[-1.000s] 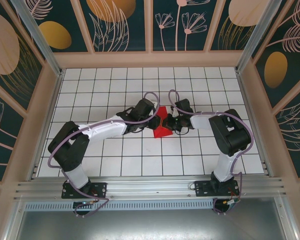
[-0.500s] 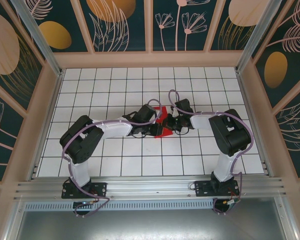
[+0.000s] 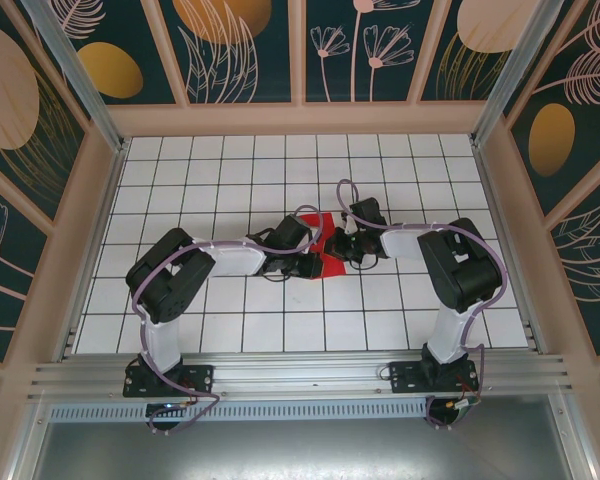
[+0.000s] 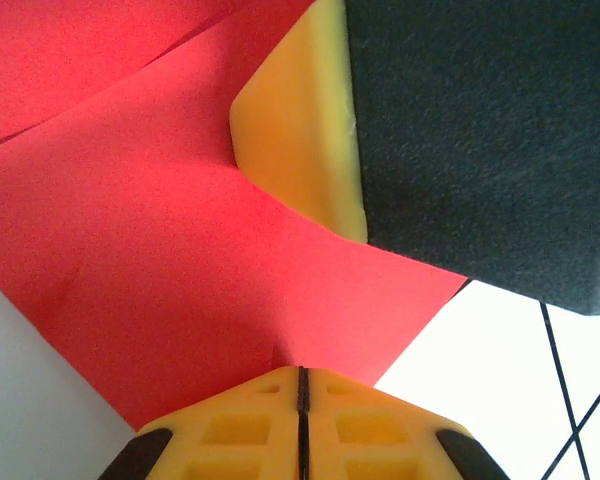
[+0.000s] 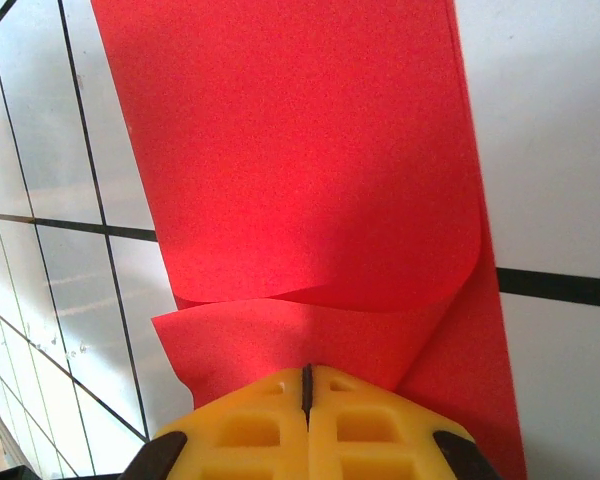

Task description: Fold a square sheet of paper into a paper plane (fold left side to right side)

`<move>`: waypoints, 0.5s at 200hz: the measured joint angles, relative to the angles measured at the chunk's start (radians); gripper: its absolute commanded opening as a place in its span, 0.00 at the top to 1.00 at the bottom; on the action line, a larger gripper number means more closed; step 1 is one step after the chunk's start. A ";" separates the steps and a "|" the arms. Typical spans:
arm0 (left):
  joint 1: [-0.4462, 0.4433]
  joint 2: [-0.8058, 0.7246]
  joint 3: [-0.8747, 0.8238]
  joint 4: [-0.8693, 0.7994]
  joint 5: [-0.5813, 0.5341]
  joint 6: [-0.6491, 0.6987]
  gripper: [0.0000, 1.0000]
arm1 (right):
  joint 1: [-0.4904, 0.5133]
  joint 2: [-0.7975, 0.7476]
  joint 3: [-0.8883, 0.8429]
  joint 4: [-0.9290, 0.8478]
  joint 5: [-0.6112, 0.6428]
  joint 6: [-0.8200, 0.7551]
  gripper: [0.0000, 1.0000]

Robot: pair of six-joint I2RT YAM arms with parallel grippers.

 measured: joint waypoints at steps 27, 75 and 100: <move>0.000 0.000 -0.008 0.005 -0.003 0.000 0.89 | 0.000 0.002 0.004 -0.005 0.000 -0.003 1.00; 0.000 -0.003 -0.029 0.039 0.003 -0.007 0.92 | 0.000 0.002 0.006 -0.010 0.000 -0.003 1.00; 0.000 -0.021 -0.069 0.081 0.002 -0.013 0.95 | 0.000 0.004 0.011 -0.017 -0.003 -0.003 1.00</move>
